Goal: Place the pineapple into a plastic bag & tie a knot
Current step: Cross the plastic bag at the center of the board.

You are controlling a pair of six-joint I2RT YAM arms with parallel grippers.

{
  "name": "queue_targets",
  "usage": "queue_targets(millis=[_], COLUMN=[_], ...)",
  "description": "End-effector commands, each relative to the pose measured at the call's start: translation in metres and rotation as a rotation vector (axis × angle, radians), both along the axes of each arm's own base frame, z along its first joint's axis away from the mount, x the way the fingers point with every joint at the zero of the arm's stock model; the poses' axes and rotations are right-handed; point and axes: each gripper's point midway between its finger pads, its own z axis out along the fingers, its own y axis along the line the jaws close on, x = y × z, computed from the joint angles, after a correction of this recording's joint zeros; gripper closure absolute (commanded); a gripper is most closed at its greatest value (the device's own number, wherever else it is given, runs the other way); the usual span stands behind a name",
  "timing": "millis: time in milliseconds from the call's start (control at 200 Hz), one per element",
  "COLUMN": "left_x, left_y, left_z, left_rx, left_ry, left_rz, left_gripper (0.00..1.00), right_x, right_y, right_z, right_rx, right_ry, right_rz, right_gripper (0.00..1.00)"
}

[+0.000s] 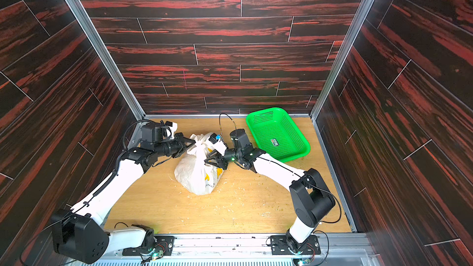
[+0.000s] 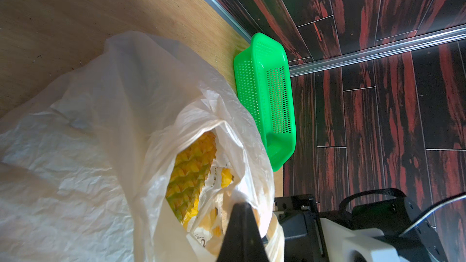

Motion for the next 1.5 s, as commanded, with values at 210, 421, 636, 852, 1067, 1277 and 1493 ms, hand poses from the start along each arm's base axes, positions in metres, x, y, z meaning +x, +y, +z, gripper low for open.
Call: queue_targets(millis=[210, 421, 636, 852, 1067, 1277, 1493], left_x=[0.002, 0.001, 0.001, -0.001, -0.004, -0.004, -0.007], left_y=[-0.001, -0.001, 0.000, 0.003, 0.009, 0.015, 0.024], left_z=[0.009, 0.008, 0.009, 0.012, 0.016, 0.022, 0.029], left_rx=[0.007, 0.006, 0.009, 0.022, 0.056, 0.077, 0.108], left_ry=[-0.036, -0.034, -0.037, -0.048, -0.068, -0.098, -0.136], left_rz=[-0.010, -0.009, -0.007, 0.002, 0.024, 0.049, 0.085], left_gripper=[1.00, 1.00, 1.00, 1.00, 1.00, 1.00, 1.00], right_x=[-0.014, -0.010, -0.006, 0.001, 0.004, 0.003, 0.015], right_y=[-0.003, 0.000, 0.001, -0.007, -0.024, -0.039, -0.050], right_z=[-0.014, -0.013, -0.012, -0.009, 0.010, 0.009, 0.006], right_rx=[-0.016, -0.011, -0.014, -0.036, -0.020, -0.039, -0.057], right_ry=[0.025, 0.015, 0.004, -0.032, -0.037, -0.018, 0.001], right_rz=[0.043, 0.038, 0.026, -0.034, -0.106, -0.161, -0.255], right_gripper=[0.64, 0.72, 0.96, 1.00, 1.00, 1.00, 1.00])
